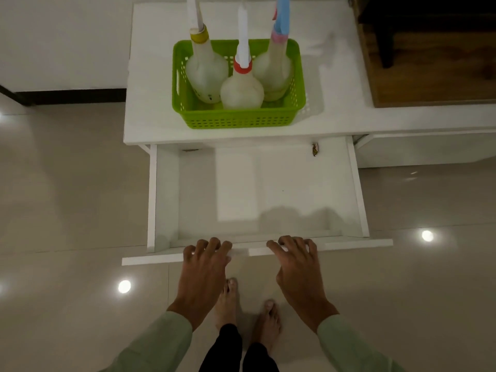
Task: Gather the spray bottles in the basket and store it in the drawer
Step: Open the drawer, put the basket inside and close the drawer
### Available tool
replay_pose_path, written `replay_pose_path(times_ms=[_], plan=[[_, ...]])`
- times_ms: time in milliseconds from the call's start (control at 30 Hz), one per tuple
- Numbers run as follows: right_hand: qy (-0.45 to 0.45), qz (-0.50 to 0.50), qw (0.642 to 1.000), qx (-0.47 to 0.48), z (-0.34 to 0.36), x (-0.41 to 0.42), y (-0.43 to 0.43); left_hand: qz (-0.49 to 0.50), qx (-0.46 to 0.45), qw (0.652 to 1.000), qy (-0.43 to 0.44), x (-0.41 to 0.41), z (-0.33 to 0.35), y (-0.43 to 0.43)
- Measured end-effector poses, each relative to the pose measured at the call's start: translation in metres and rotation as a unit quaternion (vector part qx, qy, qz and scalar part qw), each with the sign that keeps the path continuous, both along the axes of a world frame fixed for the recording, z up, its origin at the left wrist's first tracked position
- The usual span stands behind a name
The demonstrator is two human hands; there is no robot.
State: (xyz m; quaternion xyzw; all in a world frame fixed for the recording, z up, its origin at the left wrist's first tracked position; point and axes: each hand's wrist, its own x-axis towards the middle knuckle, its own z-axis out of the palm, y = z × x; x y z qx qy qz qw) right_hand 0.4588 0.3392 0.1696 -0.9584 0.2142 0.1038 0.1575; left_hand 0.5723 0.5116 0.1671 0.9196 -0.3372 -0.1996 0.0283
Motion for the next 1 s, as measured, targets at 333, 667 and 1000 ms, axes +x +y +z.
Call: replay_pose_path(times_ms=[333,667,1000], plan=[[-0.274,-0.252,0.906,0.199,0.061,0.111,-0.063,0.193,-0.35,0.917,-0.015,0.114,0.079,-0.074],[-0.14,-0.392,0.864,0.284,0.077,0.248,-0.149,0.435,-0.327,0.836,0.073,0.244,0.071,-0.135],[-0.126,-0.409,0.833,0.351,0.069,0.252,-0.167,0.44,-0.303,0.843,0.058,0.25,0.059,-0.12]])
